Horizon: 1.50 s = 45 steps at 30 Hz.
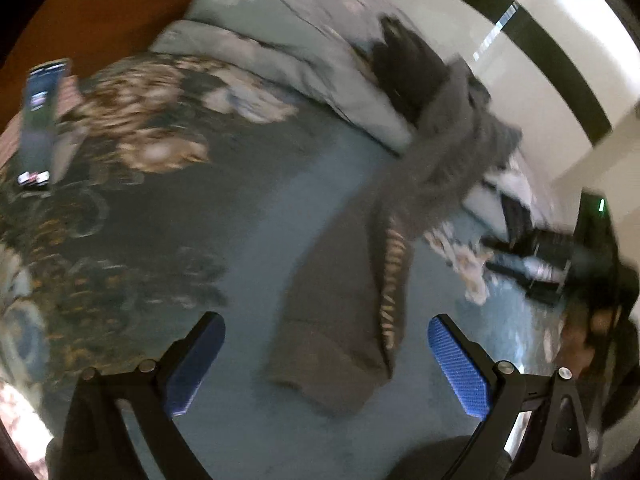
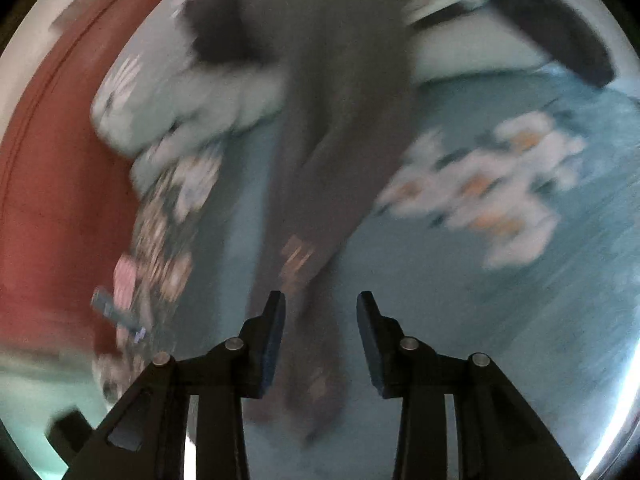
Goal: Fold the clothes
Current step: 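Lift the grey sweatshirt with the right tool and pull it onto the blanket, then grasp the sweatshirt hem with the left tool while the right tool holds it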
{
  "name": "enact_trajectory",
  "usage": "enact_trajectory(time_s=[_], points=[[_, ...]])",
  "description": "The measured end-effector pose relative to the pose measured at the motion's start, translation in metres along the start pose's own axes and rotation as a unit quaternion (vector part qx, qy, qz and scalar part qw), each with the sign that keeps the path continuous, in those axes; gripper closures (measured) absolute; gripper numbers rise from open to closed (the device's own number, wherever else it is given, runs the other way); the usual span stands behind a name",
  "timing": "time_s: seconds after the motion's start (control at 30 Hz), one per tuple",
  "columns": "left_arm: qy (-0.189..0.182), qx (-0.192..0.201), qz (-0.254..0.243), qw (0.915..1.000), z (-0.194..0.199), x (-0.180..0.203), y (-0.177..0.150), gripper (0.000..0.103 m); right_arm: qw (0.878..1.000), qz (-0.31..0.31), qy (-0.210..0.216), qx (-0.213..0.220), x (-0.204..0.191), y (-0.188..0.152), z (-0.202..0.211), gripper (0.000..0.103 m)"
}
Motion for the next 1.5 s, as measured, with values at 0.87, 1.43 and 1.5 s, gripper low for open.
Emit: enact_trajectory(time_s=[0.87,1.43,1.5], points=[[0.09,-0.057,-0.064,0.9922,-0.14,0.018,0.015,0.068,0.956,-0.238,0.044,0.165,0.061,0.319,0.014,0.09],[0.119,0.078,-0.054,0.9883,-0.005,-0.011,0.08,0.098,0.949,-0.152,0.09,0.259,0.081,0.211,0.216,0.098],[0.116,0.083,-0.058,0.9881,0.007,-0.009,0.073,0.098,0.948,-0.149,0.082,0.267,0.096,0.175,0.239,0.098]])
Point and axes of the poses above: each gripper's, at about its wrist camera, not at the fingertips, and z roughly against the way its jaws point, x to its right, y to its top, the point moved 10 cm from there along -z, roughly the way its jaws point, and after that the axes turned 8 degrees about -y, right-handed, at the moved point
